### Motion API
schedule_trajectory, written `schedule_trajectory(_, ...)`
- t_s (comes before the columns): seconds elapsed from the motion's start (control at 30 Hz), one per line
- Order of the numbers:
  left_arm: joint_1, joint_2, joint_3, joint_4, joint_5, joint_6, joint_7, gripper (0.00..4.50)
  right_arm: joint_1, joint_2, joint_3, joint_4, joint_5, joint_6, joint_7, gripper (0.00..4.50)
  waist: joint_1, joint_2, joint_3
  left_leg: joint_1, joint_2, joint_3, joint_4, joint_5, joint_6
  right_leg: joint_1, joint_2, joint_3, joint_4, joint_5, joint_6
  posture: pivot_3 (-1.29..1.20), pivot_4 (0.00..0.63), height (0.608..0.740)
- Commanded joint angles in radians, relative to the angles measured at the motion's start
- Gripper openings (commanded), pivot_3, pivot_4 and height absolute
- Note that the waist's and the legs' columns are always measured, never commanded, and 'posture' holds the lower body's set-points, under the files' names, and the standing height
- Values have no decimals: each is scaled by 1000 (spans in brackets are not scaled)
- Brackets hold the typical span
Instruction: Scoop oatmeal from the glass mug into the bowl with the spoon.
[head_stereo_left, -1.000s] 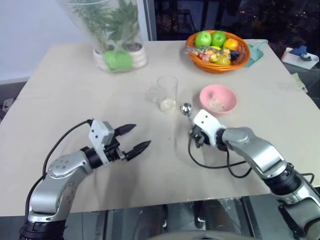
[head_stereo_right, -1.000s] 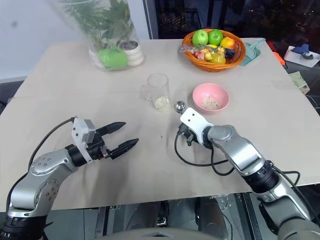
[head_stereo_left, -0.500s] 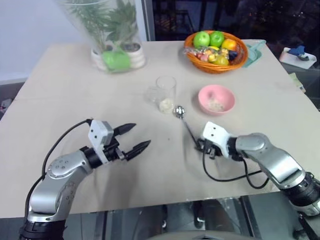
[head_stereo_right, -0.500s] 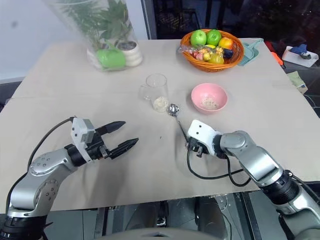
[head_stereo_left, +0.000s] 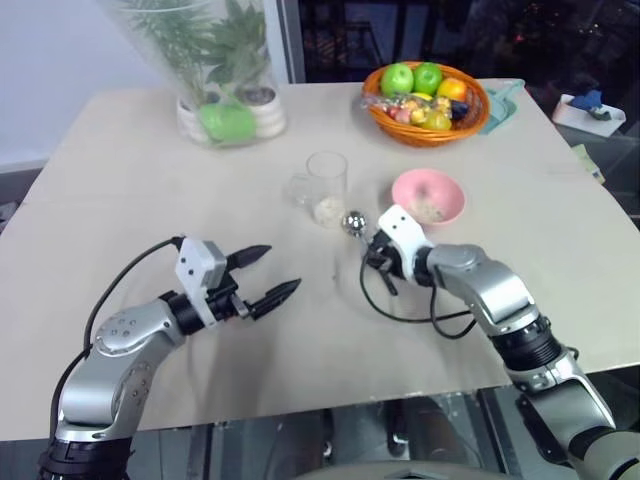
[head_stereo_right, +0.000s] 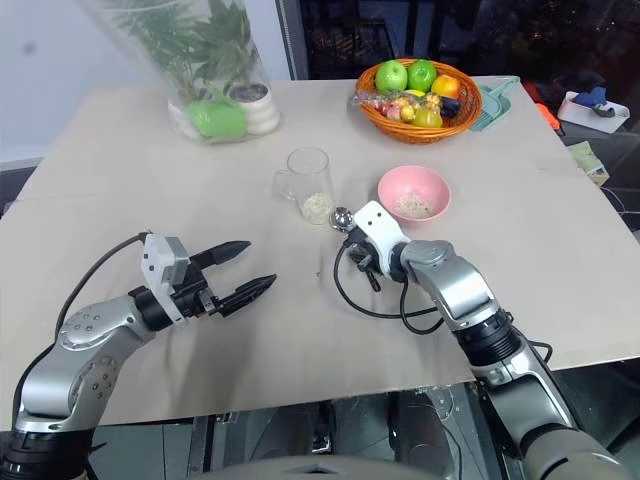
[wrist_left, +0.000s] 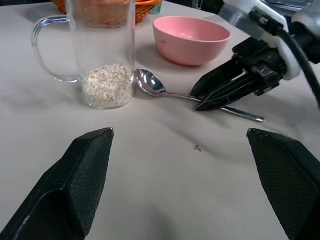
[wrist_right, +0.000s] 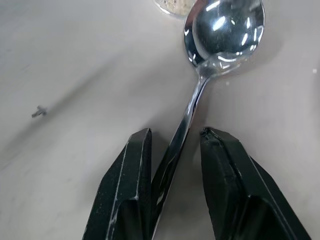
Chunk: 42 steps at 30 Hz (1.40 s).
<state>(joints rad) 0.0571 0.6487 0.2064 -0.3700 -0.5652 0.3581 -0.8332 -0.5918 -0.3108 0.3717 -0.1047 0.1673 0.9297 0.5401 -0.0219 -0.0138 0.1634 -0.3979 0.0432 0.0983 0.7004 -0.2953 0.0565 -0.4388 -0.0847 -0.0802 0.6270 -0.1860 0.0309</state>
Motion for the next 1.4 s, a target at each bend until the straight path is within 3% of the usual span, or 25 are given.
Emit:
schedule_trajectory(0.03,13,11,41,-22,-6,-19,-5,4500,70,-85,92,-101,84,-15,208,1538,4,1,1,0,0,0,0,0,0,0,0,0,0,0,0,0,150,740)
schedule_trajectory(0.2,24,33,73,-23,-30,-9,-31,4500,57,-114,130,-77,58,-111,283,1538,3,1,1,-1,0,0,-1,0,0,-1,0,0,-1,-1,-1,0,150,740)
schedule_trajectory(0.4,12,99,100,9,-41,-10,-114,4500,-26,-22,185,92,-5,-252,324,1538,-9,1,1,0,2,0,-2,0,-1,-1,2,0,0,-1,-1,0,150,740)
schedule_trajectory(0.7,53,204,95,44,-1,-77,-300,4500,-54,11,224,166,-49,-400,436,1538,-19,2,1,-1,4,1,-2,1,-3,-3,3,0,0,-1,-2,0,150,740)
schedule_trajectory(0.83,-48,268,6,130,60,-129,-407,4500,-45,-24,130,138,-30,-432,441,1538,-11,3,2,-1,4,1,-4,1,-5,-4,4,-1,0,-2,-4,0,150,740)
schedule_trajectory(0.93,-235,279,-119,225,104,-124,-491,4500,60,-113,-12,-38,57,-468,465,1538,16,5,3,-3,3,0,-4,2,-5,-4,3,-1,0,-2,-4,0,150,740)
schedule_trajectory(1.03,-426,233,-257,333,176,-142,-559,4500,209,-194,-145,-236,170,-461,485,2361,36,6,4,-5,-3,1,-4,2,-5,-4,2,-2,-1,-1,-2,0,150,740)
schedule_trajectory(1.2,-642,132,-397,522,275,-221,-643,4500,416,-328,-278,-498,280,-409,484,4461,35,4,4,-7,-4,2,-4,2,-4,-5,4,-3,-1,-1,1,0,150,740)
schedule_trajectory(1.4,-780,72,-487,708,364,-370,-753,4500,609,-377,-441,-677,309,-491,425,4461,36,3,5,-7,-2,2,-2,2,-4,-6,6,-1,0,-3,4,0,150,740)
